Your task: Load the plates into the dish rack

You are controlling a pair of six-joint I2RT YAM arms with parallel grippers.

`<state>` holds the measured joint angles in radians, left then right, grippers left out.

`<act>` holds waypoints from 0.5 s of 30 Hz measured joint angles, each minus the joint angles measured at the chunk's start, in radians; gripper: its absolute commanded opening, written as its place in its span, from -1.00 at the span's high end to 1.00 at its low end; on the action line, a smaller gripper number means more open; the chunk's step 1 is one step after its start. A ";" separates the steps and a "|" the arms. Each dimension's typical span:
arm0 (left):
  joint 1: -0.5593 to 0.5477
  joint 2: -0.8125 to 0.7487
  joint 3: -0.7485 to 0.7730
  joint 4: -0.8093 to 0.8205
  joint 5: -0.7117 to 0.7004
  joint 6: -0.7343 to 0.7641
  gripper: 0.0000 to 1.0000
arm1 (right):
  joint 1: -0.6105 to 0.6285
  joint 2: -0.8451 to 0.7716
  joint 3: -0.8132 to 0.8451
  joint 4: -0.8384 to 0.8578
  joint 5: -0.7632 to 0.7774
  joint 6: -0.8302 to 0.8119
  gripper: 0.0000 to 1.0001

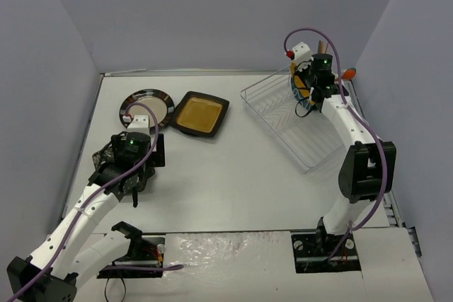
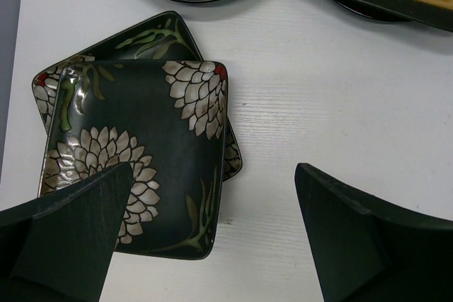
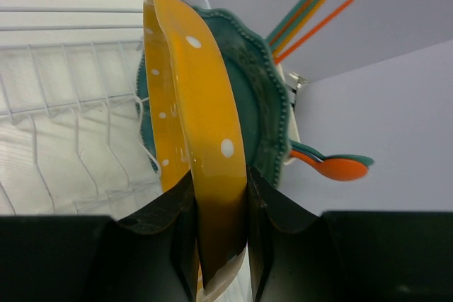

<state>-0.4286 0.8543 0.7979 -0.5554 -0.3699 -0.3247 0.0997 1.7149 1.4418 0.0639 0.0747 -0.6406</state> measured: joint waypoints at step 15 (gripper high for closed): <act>0.006 0.014 0.000 0.007 -0.002 0.003 -0.94 | -0.072 0.064 -0.002 0.006 -0.131 0.078 0.82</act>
<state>-0.4226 0.8679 0.7979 -0.5487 -0.3717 -0.3214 0.0280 1.7786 1.4401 0.0703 -0.0566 -0.5626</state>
